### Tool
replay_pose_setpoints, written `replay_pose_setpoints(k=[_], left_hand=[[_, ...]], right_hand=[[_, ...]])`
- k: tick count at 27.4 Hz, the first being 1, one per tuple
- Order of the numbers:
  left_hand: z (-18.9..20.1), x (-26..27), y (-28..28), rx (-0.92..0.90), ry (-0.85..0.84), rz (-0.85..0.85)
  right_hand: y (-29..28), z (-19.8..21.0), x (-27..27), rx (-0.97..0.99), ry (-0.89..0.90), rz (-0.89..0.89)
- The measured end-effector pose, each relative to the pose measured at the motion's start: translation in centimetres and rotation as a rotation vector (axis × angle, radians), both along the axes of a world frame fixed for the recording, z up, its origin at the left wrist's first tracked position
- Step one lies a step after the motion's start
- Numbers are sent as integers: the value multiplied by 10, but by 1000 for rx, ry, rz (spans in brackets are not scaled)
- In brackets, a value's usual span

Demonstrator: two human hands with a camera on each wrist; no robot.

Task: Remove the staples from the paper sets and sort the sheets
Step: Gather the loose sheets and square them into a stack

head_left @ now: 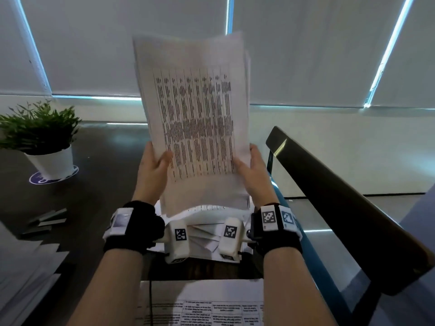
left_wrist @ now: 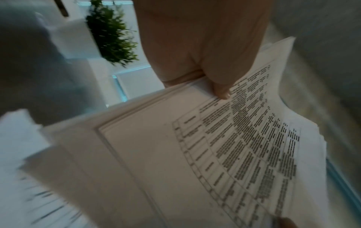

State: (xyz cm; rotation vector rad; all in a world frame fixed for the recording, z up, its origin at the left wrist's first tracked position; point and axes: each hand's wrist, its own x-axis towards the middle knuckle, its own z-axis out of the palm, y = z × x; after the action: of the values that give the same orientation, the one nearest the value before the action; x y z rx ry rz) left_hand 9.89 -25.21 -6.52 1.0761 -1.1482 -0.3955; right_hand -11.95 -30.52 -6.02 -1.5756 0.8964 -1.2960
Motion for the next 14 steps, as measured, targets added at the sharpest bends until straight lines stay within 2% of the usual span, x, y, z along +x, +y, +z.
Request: replay_pose_setpoints(k=[4, 6, 8, 10, 14], left_hand=[[8, -14, 1, -30, -111, 103], [-9, -13, 4, 104, -45, 29], [-26, -10, 5, 316, 2, -79], [-35, -7, -1, 407, 19, -32], [-30, 2, -11, 358, 131, 77]], right_hand=[[1, 6, -4, 46, -67, 3], [3, -8, -12, 173, -63, 25], [8, -26, -12, 339, 22, 183], [7, -36, -9, 433, 63, 185], [20, -22, -13, 418, -81, 137]])
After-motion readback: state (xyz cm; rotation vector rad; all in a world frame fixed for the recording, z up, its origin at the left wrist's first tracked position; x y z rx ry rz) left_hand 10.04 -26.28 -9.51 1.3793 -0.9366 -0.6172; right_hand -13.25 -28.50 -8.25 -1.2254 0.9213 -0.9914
